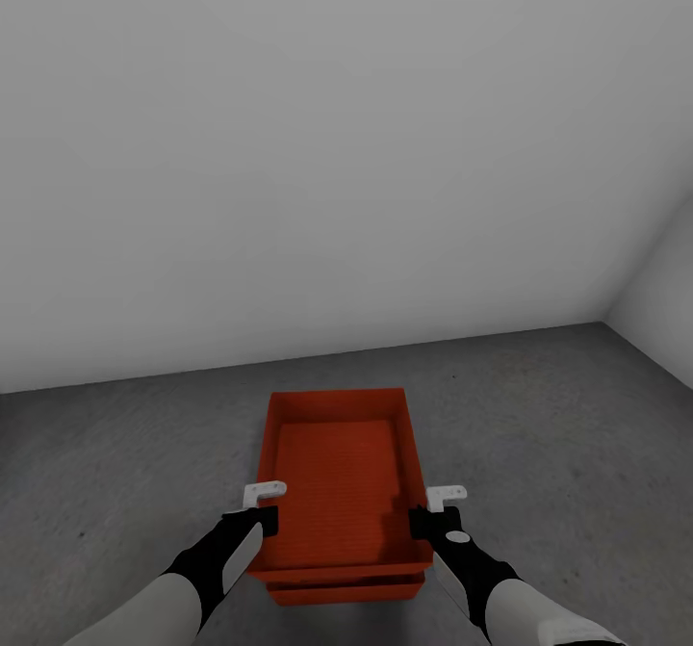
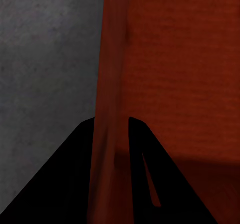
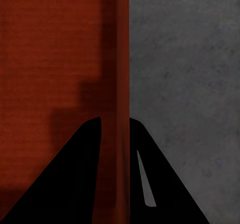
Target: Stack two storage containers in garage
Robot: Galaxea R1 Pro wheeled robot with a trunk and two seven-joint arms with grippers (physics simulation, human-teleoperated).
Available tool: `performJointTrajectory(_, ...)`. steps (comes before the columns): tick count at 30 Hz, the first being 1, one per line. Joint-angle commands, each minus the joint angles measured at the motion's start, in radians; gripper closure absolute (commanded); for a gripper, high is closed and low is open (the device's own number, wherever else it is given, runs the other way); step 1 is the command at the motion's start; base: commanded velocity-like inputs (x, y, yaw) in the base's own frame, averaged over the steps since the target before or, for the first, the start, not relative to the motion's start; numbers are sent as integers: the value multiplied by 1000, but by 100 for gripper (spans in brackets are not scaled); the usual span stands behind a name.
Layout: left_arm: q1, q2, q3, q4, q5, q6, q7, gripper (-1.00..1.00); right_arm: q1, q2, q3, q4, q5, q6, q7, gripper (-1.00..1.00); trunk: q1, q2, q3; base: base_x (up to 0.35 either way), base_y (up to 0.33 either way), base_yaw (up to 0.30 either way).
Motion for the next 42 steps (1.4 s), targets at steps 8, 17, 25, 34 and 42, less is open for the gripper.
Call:
performJointTrajectory(8, -1, 2, 33, -3, -25, -42, 13, 100, 0, -12, -1, 17, 6, -4, -55, 100, 0, 0, -1, 0, 0, 0)
performJointTrajectory(17, -1, 2, 33, -4, -24, -41, 13, 100, 0, -12, -1, 17, 6, -4, -55, 100, 0, 0, -1, 0, 0, 0)
performJointTrajectory(25, -1, 2, 33, -4, -25, -41, 13, 100, 0, -12, -1, 17, 6, -4, -55, 100, 0, 0, -1, 0, 0, 0)
performJointTrajectory(34, -1, 2, 33, -5, -24, -41, 13, 100, 0, -12, -1, 17, 6, -4, -55, 100, 0, 0, -1, -90, -28, 0)
performJointTrajectory(42, -1, 2, 33, -5, -24, -41, 13, 100, 0, -12, -1, 17, 6, -4, -55, 100, 0, 0, -1, -7, -2, 0)
